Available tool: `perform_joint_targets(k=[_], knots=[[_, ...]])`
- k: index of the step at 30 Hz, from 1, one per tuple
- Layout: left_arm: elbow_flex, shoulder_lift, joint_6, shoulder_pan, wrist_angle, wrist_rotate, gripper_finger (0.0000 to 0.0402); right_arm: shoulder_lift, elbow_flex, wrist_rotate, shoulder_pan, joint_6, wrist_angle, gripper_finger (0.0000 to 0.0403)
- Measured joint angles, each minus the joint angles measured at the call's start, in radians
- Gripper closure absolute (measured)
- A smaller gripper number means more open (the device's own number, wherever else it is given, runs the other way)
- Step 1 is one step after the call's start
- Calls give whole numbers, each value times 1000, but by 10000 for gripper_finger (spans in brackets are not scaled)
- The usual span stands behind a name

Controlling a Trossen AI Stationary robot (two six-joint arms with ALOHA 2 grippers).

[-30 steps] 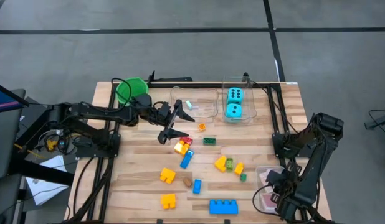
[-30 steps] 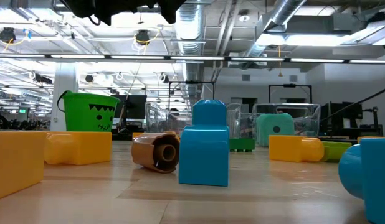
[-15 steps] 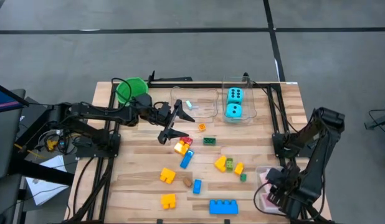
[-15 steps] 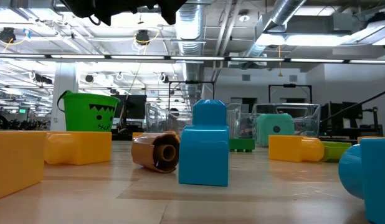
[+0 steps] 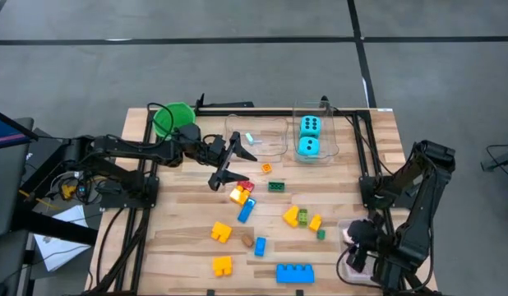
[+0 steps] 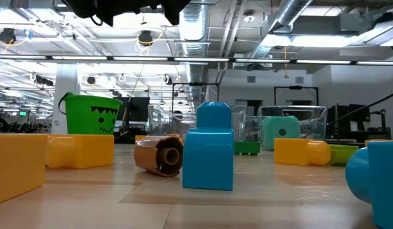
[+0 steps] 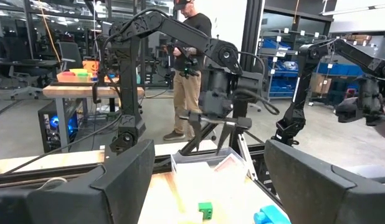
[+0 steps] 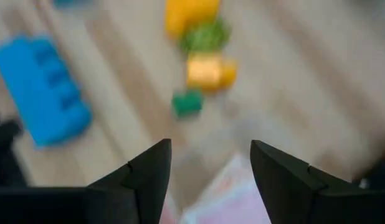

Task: Pick & Place Toys
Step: Put the blue gamepiece into the left transparent bin

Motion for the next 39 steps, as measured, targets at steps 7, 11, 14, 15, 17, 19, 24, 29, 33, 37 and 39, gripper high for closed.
perform_joint_targets(k=[7,11,14,15,17,19,24,29,33,37,39], knots=[[0,0,-25,1,0,-40,103,0,13,297,-17,149,-201,159],[0,-23,-54,1,-19,-43,103,0,13,376,-36,156,-244,109],[1,-77,-57,-1,-77,-43,103,0,13,394,-64,96,-245,77],[1,-97,-57,-4,-99,-43,103,0,13,403,-75,71,-244,68],[1,-137,-57,-15,-166,-43,103,0,13,423,-98,12,-244,57],[0,-176,-56,-37,-227,-43,103,0,12,456,-123,-47,-244,51],[0,-236,-22,-141,-298,-42,103,0,12,563,-178,-152,-244,54],[0,-240,39,-235,-299,-42,103,2,12,622,-216,-162,-223,58],[0,-240,57,-260,-298,-42,103,25,11,627,-224,-235,-104,58],[0,-240,56,-264,-290,-42,103,58,11,619,-228,-408,113,63],[0,-240,49,-264,-291,-42,103,83,11,604,-235,-519,233,67]])
